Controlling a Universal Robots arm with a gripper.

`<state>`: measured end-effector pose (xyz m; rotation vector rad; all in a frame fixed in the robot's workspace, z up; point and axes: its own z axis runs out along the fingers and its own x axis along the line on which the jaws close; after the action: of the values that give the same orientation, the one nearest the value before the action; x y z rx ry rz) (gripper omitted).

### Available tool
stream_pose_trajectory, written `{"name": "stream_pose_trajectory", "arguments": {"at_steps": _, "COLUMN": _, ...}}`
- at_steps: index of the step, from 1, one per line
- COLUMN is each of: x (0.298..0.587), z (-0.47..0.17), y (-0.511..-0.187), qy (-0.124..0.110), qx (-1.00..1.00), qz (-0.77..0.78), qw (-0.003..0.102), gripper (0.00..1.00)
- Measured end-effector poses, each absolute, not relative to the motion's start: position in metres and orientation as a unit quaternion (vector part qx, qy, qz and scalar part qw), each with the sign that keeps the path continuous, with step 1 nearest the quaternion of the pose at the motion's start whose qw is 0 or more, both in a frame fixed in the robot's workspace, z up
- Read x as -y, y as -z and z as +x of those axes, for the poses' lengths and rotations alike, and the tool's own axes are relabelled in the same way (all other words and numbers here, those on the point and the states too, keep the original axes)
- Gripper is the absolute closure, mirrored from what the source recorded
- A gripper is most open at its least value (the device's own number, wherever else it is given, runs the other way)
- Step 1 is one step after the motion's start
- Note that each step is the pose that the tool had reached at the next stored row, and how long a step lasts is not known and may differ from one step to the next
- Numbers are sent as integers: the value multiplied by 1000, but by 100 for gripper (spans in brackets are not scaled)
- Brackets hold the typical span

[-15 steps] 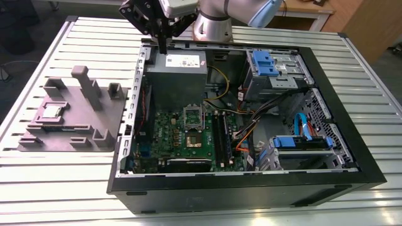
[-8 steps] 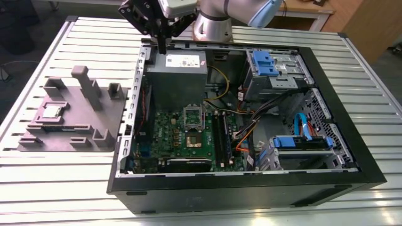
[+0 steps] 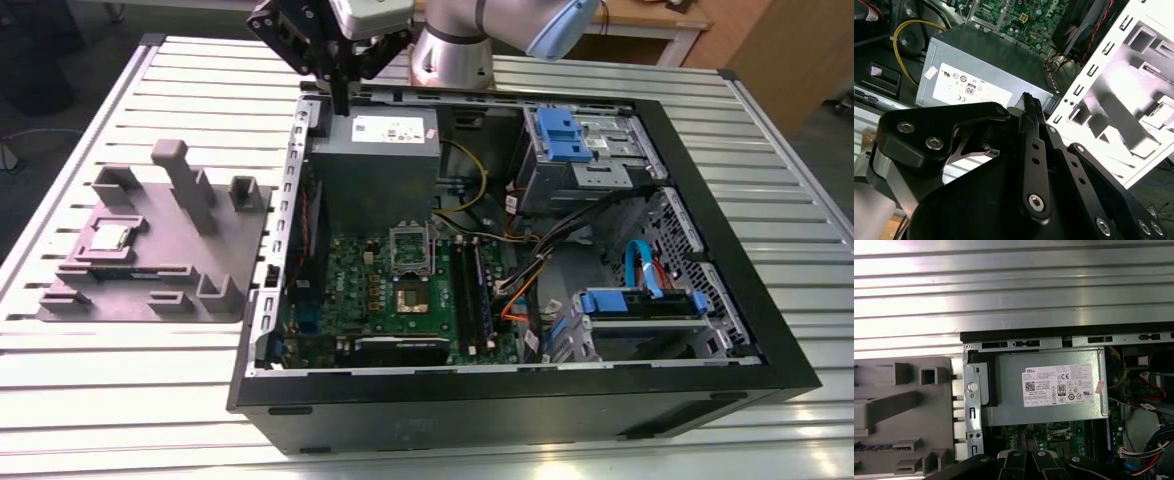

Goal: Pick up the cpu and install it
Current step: 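Reach for the cpu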

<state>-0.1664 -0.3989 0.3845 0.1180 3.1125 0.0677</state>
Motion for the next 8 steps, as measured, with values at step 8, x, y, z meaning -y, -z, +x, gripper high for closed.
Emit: {"name": "stream_pose_trajectory", "arguments": {"at_steps": 8, "x": 399, "z": -168, "y": -384, "qy": -22, "qx": -999, "qz": 38, "qw": 13, "gripper": 90}}
